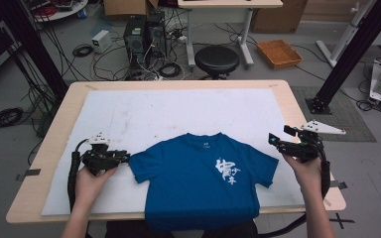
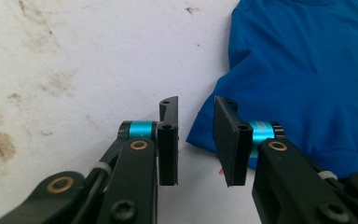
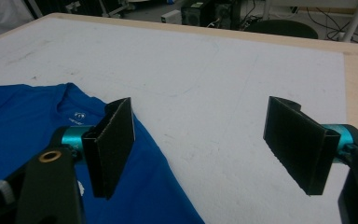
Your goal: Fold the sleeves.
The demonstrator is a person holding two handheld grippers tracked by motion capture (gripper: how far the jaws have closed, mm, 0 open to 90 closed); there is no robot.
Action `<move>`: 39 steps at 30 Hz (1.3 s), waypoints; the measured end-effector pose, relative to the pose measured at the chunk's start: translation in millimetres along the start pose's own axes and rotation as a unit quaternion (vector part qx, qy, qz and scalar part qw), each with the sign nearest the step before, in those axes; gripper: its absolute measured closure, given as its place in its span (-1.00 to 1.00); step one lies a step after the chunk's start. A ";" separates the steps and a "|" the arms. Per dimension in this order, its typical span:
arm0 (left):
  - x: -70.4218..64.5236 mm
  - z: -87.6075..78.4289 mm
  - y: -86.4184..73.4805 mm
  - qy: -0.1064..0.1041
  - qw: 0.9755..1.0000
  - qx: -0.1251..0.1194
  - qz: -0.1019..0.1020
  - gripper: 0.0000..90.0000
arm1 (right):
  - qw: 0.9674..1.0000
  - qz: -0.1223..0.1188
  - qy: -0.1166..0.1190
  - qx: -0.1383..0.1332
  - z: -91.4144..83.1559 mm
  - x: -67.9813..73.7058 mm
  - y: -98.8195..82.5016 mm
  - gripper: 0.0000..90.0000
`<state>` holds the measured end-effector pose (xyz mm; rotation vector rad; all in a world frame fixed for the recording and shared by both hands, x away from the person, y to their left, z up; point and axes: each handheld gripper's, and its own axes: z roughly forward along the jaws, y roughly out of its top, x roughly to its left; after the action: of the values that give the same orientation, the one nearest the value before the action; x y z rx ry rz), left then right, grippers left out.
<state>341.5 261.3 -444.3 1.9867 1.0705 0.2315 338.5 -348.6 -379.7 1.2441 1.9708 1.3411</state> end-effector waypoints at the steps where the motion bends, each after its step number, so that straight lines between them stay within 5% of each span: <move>1: 0.0 0.9 -0.1 -0.001 1.000 0.001 -0.001 0.59 | 1.000 0.000 0.000 0.000 0.1 0.1 0.0 -0.46; 18: -1.1 4.7 -2.0 0.004 1.000 0.006 -0.001 0.95 | 1.000 0.001 0.000 0.002 0.7 0.9 -0.2 -0.46; 23: -0.6 0.6 -0.9 -0.008 1.000 -0.005 -0.017 0.96 | 1.000 0.000 0.000 0.000 -0.3 0.3 0.1 -0.45; 26: -2.0 -6.0 2.3 -0.029 0.999 -0.021 -0.039 0.96 | 1.000 0.001 0.000 -0.003 -1.0 0.1 0.5 -0.45; 32: -20.7 -18.2 21.9 -0.071 0.996 -0.043 -0.043 0.97 | 1.000 0.005 -0.001 -0.010 -5.0 -1.4 2.2 -0.45; 38: -54.0 -12.5 43.5 -0.131 0.988 -0.056 -0.058 0.97 | 1.000 0.008 0.002 -0.015 -6.3 -3.5 3.1 -0.45; 39: -65.3 -7.4 50.4 -0.150 0.985 -0.058 -0.065 0.97 | 1.000 0.008 0.001 -0.014 -6.4 -3.6 3.2 -0.45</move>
<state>327.7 202.3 -387.9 1.7723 0.9643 -0.0727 336.8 -354.5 -374.5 1.2470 1.9412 1.3742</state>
